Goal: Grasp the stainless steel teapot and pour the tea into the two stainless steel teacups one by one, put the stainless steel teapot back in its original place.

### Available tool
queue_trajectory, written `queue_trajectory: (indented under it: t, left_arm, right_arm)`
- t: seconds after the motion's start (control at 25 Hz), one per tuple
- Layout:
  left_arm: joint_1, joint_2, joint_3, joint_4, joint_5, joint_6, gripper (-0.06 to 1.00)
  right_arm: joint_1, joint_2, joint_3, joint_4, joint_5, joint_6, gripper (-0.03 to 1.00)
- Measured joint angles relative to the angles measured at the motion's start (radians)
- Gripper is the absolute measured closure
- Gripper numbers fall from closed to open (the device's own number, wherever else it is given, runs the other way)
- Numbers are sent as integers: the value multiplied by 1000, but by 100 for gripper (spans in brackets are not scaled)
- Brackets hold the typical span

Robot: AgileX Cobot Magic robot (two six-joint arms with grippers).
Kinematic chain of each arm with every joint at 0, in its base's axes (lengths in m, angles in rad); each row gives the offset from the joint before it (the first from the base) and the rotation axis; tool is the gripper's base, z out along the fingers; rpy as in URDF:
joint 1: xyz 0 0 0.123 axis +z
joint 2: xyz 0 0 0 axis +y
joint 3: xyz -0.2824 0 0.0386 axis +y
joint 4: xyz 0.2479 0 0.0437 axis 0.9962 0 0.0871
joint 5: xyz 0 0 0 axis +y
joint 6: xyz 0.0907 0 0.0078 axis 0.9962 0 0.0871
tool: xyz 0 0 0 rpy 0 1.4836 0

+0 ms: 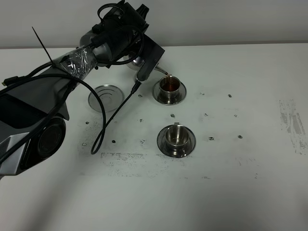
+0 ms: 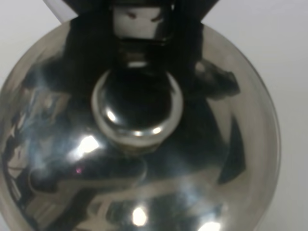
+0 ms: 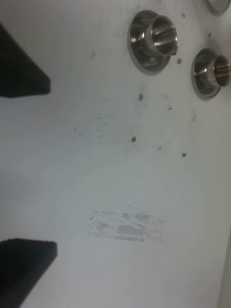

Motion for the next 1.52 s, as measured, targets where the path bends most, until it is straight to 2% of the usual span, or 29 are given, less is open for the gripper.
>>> queue_trajectory:
  t: [1.52]
  left_arm:
    - [-2, 0, 0, 5, -33, -10, 77]
  right_arm:
    - [0, 0, 0, 0, 0, 0, 38]
